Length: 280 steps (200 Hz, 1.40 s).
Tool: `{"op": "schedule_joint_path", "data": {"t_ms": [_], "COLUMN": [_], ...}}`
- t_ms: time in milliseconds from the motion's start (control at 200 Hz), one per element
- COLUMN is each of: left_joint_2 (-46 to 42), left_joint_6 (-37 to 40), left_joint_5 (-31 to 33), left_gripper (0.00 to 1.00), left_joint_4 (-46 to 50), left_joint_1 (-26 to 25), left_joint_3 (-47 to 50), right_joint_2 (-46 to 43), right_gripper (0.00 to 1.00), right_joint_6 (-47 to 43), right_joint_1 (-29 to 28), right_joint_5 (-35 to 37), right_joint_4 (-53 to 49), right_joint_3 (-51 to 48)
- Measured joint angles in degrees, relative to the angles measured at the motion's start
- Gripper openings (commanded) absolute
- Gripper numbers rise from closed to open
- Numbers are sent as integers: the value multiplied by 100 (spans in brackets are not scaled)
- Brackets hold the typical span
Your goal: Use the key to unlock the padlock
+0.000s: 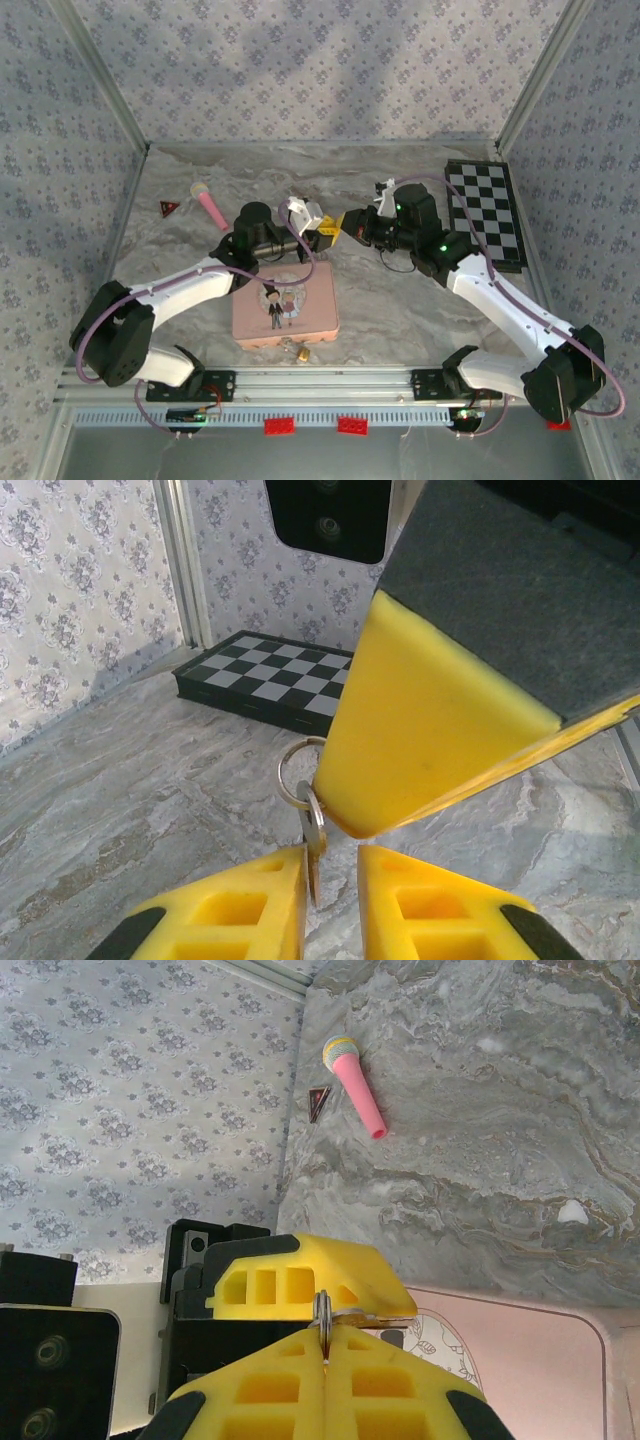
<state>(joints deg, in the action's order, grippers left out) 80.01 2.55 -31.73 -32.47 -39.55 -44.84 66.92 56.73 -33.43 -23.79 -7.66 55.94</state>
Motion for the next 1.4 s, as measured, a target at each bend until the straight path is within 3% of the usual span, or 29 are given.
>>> {"op": "schedule_joint_path", "data": {"t_ms": [165, 295, 495, 1264, 1399], "left_joint_2": [0, 0, -20, -63, -72], "left_joint_6": [66, 105, 107, 153, 308], "left_joint_5": [-2, 17, 22, 155, 240], "left_gripper": [9, 9, 17, 0, 0], "left_joint_4": [107, 223, 245, 455, 883], "left_joint_1": [0, 7, 4, 11, 11], "left_joint_3": [0, -11, -11, -37, -197], "right_joint_2": [0, -2, -2, -7, -7], "right_gripper": [0, 0, 0, 0, 18], "right_joint_6": [46, 72, 87, -7, -223], "right_joint_1": [-9, -22, -26, 2, 181], "right_joint_5": [0, 0, 7, 59, 61], "right_joint_4": [66, 66, 83, 20, -195], "right_joint_3": [0, -42, -87, -107, -107]}}
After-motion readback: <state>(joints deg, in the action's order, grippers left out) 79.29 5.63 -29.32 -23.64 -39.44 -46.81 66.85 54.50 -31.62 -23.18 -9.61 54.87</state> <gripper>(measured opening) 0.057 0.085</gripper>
